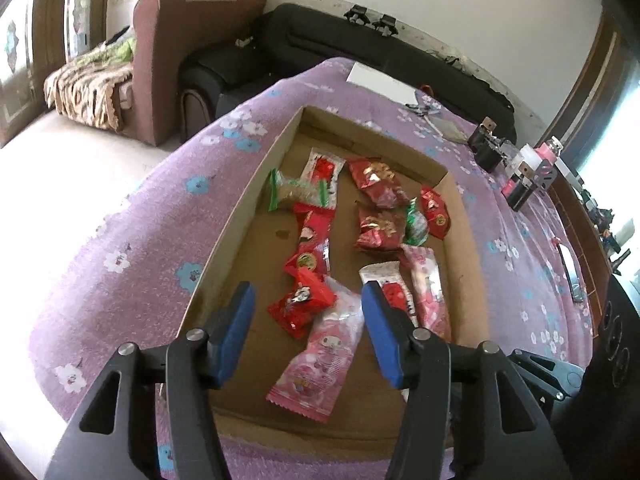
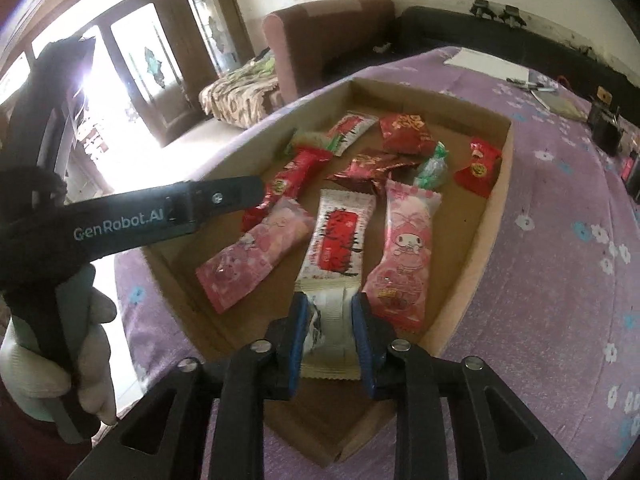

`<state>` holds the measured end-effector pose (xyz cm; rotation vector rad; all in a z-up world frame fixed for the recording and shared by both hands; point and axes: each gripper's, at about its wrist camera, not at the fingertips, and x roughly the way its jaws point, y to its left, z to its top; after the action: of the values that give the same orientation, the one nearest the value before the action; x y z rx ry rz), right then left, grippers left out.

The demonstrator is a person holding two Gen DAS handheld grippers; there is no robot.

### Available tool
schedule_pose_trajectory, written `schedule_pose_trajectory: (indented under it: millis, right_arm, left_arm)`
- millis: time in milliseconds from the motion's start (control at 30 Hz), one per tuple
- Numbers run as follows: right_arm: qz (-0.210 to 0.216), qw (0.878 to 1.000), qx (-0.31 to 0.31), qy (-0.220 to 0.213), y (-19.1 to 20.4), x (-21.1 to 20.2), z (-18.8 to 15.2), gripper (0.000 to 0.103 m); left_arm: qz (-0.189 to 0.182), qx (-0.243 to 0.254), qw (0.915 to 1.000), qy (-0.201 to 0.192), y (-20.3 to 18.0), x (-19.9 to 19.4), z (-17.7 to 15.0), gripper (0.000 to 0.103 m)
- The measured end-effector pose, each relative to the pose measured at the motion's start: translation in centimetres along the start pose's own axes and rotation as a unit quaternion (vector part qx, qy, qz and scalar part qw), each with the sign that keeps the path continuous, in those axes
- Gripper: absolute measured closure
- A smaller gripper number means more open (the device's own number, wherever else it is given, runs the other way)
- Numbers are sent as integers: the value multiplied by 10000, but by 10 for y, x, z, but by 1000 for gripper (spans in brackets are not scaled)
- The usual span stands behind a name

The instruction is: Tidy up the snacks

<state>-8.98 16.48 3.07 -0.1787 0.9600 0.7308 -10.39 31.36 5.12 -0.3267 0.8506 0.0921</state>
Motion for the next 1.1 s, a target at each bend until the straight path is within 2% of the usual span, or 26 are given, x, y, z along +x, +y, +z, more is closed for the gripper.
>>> schedule_pose_trajectory:
  millis: [100,167,300,500,633,900,1100]
  right_arm:
    - [-4,9998,-67,-173,3,-11,-1,65]
    - [-2,9995,-78,-297,2,-19,-3,63]
    - [52,9990,52,-434,-6,-32,-8,61]
    - [23,9976,376,-586,-28,-52,-22,54]
    - [-36,9955,675,-670,-48,-62,-34,53]
    - [-349,9909,1102,-683,-83,-69,-57,51]
    - [-547,9898,1122,-693,-92,-72,-69,47]
  left_arm:
    - [141,164,9997,-133,-11,-9,1,49]
    - [266,306,9988,-261,-21,-16,0,48]
    - [501,461,9968,-411,-33,-24,-1,37]
    - [854,622,9932,-493,-51,-28,-3,36]
    - [1167,702,9894,-497,-63,-27,-4,36]
    - [1296,761,9879,-383,-83,-22,-9,36]
    - [1368,901,9859,-333,-100,-19,-13,36]
